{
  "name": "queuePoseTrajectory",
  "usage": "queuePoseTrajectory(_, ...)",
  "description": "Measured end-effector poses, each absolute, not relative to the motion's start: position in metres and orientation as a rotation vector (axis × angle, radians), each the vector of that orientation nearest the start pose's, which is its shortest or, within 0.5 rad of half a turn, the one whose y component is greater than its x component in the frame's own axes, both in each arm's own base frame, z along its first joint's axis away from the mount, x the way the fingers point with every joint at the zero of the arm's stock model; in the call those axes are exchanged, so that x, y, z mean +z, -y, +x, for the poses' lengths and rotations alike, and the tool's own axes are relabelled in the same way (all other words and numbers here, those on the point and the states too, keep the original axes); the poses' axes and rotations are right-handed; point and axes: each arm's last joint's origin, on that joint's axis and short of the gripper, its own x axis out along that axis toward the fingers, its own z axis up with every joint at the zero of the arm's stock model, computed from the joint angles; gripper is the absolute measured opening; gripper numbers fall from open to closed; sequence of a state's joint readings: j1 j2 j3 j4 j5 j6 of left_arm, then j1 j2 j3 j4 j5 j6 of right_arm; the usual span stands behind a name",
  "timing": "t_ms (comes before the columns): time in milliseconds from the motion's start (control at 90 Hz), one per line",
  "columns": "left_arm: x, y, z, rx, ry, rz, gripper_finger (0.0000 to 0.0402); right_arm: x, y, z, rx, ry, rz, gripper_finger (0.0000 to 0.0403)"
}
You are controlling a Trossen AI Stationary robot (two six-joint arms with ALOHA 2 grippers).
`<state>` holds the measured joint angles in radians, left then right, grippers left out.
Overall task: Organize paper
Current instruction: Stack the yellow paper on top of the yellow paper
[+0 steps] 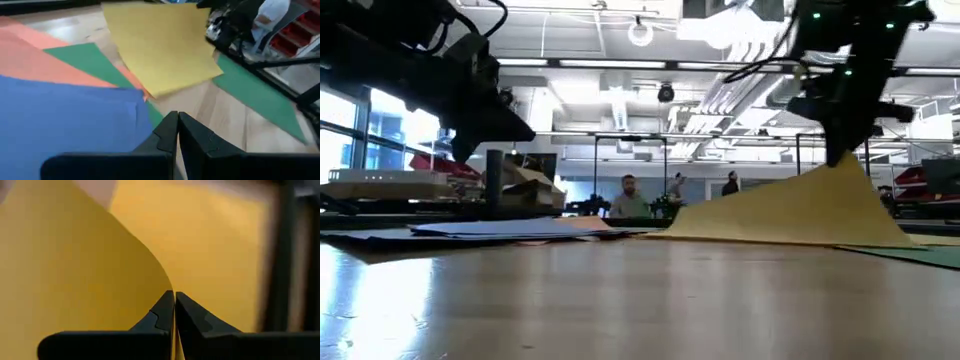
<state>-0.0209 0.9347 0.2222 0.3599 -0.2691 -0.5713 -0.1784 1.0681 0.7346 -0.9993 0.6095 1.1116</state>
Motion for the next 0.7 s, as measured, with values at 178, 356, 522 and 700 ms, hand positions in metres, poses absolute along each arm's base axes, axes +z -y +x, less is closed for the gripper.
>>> queuePoseTrajectory(178, 0.163, -0.002, 0.186, 0.279, -0.276, -0.524, 0.0000, 0.218, 0.034, 0.152, -1.356, -0.584, 0.607, 0.0000)
queuePoseTrajectory(356, 0.152, 0.001, 0.196, 0.203, -0.320, -0.538, 0.0000, 0.216, 0.016, 0.145, -1.384, -0.511, 0.624, 0.0000)
queuePoseTrajectory(522, 0.135, 0.007, 0.204, 0.171, -0.390, -0.548, 0.0000, 0.216, -0.003, 0.134, -1.393, -0.398, 0.669, 0.0000)
queuePoseTrajectory(700, 0.123, 0.008, 0.220, 0.201, -0.371, -0.540, 0.0000, 0.214, -0.013, 0.124, -1.412, -0.448, 0.682, 0.0000)
